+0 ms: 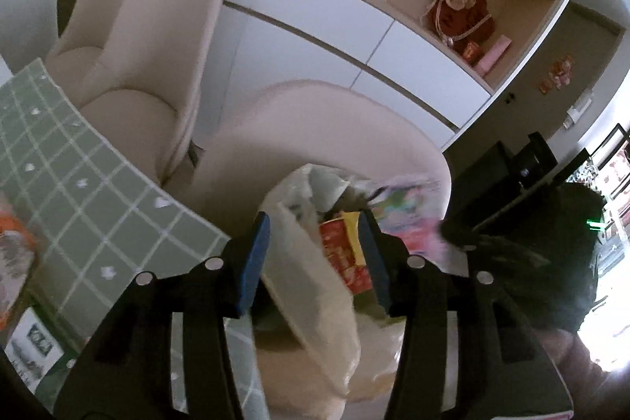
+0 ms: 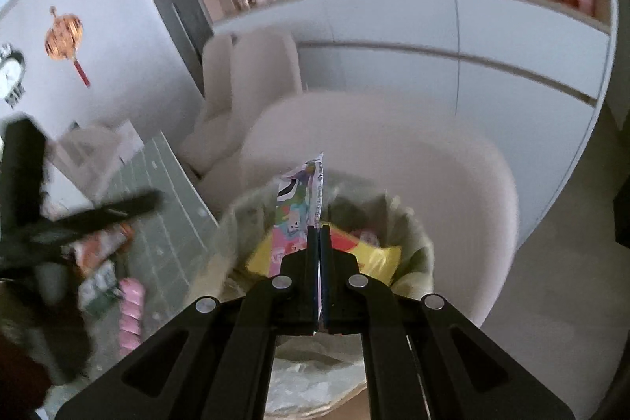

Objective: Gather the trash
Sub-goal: 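Carry the nabati pack and pink packet to the bin and release both, then move both open tools back over the remaining wrappers on the table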

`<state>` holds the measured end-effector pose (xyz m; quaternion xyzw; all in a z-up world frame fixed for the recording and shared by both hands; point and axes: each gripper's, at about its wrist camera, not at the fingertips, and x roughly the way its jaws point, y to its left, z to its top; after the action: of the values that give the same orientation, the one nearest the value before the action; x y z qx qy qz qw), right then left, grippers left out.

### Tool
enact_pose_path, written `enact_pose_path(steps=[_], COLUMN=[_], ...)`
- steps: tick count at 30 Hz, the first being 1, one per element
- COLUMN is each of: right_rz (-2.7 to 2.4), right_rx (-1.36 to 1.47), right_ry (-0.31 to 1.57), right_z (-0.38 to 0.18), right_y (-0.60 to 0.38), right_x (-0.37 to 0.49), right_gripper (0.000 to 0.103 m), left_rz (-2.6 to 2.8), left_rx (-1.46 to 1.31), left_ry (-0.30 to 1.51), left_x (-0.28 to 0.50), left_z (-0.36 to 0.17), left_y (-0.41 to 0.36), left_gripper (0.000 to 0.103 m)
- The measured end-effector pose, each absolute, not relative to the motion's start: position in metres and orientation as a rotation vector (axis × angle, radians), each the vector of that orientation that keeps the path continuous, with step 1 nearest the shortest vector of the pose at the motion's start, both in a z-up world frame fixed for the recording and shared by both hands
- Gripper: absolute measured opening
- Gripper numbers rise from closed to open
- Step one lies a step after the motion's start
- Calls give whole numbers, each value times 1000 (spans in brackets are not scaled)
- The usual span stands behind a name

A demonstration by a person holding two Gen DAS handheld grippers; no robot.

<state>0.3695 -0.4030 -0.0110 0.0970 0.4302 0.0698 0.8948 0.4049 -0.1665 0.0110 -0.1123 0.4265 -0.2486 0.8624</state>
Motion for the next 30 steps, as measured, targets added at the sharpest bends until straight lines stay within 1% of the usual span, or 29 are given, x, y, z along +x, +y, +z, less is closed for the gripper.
enact_pose_path(steps=[4, 9, 16, 18, 22, 24, 25, 26, 27, 30], right_rz=[154, 150, 136, 153, 146, 133, 127, 126, 128, 138], right_rx=[167, 136, 151, 161, 144, 133, 127, 125, 128, 147], right_ry=[976, 1007, 974, 968, 917, 891, 869, 846, 830, 794], right_z=[-50, -71, -64, -61, -47, -40, -34, -29, -25, -9], right_y=[-383, -374, -380, -381, -382, -382, -381, -381, -381, -376], right_x=[386, 385, 381, 379, 369, 362, 358, 353, 351, 341], right_gripper=[4, 4, 4, 4, 5, 10, 21, 29, 40, 40], left_rz=[-488, -422, -344, -336, -323, -307, -297, -290, -276, -243], left_rx=[-255, -302, -374, -382, -384, -375, -367, -358, -340, -294], left_ry=[877, 876, 902, 889, 867, 857, 850, 845, 839, 822], left_x=[388, 369, 349, 341, 325, 316, 311, 307, 301, 286], left_z=[15, 9, -9, -8, -6, -5, -5, -5, -4, -3], left_y=[-139, -100, -63, -58, -49, -46, -43, -41, -38, -30], left_gripper=[45, 45, 45, 55, 56, 58, 58, 59, 60, 60])
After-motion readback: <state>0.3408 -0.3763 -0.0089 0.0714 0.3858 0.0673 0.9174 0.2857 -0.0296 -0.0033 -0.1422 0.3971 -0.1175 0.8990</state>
